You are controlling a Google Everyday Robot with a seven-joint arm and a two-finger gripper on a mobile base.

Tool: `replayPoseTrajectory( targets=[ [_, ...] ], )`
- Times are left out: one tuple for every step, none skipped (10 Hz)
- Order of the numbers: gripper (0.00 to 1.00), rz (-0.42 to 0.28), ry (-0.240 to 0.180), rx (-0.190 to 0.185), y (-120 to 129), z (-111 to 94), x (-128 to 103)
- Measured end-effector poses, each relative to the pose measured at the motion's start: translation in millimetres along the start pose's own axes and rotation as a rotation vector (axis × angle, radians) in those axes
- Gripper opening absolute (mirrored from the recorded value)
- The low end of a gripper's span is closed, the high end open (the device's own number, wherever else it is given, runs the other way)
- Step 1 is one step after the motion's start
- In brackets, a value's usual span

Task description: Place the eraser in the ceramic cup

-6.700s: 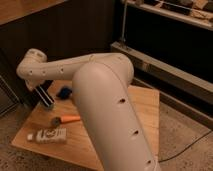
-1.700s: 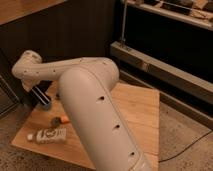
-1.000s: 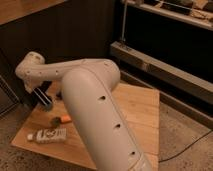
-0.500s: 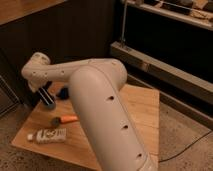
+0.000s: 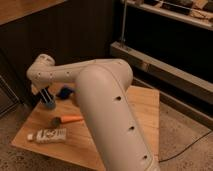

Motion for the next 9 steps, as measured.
replayPoseTrajectory(
  targets=[
    [0.80, 0.001, -0.006, 0.002, -2, -4, 1],
    [0.80, 0.001, -0.010, 0.005, -3, -8, 3],
    [0.80, 0.003, -0.011, 0.008, -4, -11, 5],
    [0.80, 0.008, -0.014, 0.015, -7, -15, 7],
    [0.80, 0.011, -0.016, 0.020, -9, -20, 7],
    [0.80, 0.015, -0.018, 0.025, -12, -24, 7],
    [0.80, 0.023, -0.021, 0.033, -16, -30, 8],
    [0.80, 0.030, -0.025, 0.041, -19, -36, 8],
    [0.80, 0.039, -0.028, 0.049, -22, -45, 7]
  ],
)
